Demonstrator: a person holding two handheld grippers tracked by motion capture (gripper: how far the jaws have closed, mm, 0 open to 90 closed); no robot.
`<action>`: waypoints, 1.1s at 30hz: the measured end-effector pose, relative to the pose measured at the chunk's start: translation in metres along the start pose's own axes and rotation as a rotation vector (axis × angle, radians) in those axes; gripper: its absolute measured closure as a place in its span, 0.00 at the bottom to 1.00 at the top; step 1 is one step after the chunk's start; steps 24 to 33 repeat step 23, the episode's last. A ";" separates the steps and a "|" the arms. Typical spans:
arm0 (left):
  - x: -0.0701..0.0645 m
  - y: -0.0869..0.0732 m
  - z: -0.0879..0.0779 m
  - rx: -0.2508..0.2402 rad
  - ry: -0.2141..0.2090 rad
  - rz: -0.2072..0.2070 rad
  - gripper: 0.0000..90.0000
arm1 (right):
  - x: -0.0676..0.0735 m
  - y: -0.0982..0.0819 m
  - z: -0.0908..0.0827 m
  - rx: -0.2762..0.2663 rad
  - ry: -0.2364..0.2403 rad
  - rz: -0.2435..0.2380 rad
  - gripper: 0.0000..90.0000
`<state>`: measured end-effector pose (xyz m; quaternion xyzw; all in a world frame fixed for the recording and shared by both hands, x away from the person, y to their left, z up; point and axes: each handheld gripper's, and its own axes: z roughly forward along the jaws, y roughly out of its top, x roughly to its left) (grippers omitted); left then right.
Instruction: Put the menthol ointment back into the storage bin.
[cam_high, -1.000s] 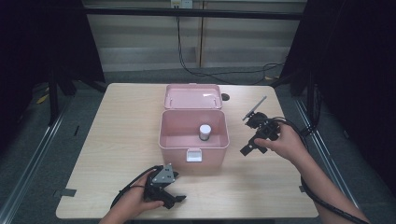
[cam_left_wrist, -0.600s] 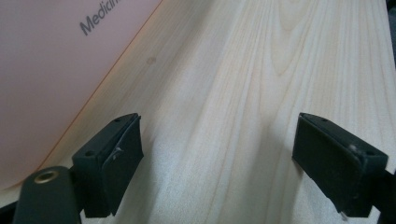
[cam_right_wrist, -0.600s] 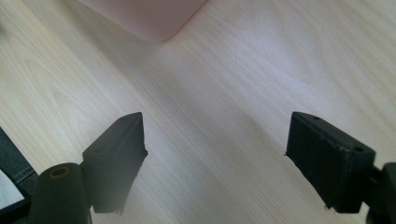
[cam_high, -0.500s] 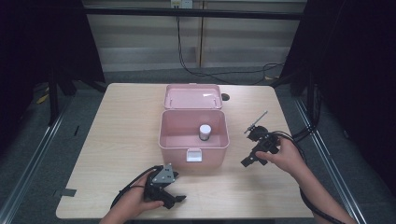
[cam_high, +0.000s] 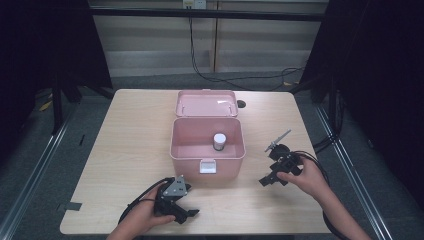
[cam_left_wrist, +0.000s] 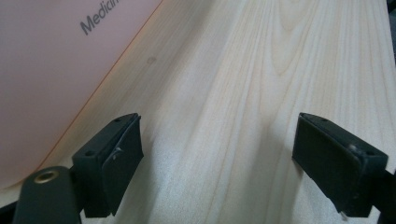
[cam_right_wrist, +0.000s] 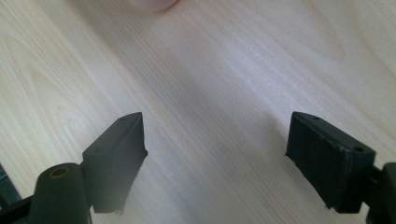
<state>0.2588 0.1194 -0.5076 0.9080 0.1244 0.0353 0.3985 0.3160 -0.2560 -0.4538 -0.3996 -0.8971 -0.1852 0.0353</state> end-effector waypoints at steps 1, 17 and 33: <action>0.000 0.000 0.000 0.000 0.000 0.000 0.17 | 0.000 -0.002 0.002 -0.011 0.001 -0.004 0.21; 0.000 0.000 0.000 0.000 0.001 -0.002 0.17 | -0.011 -0.039 0.022 -0.194 -0.037 -0.131 0.16; 0.000 0.000 0.000 0.000 0.001 -0.002 0.17 | -0.008 -0.043 0.028 -0.255 -0.090 -0.226 0.14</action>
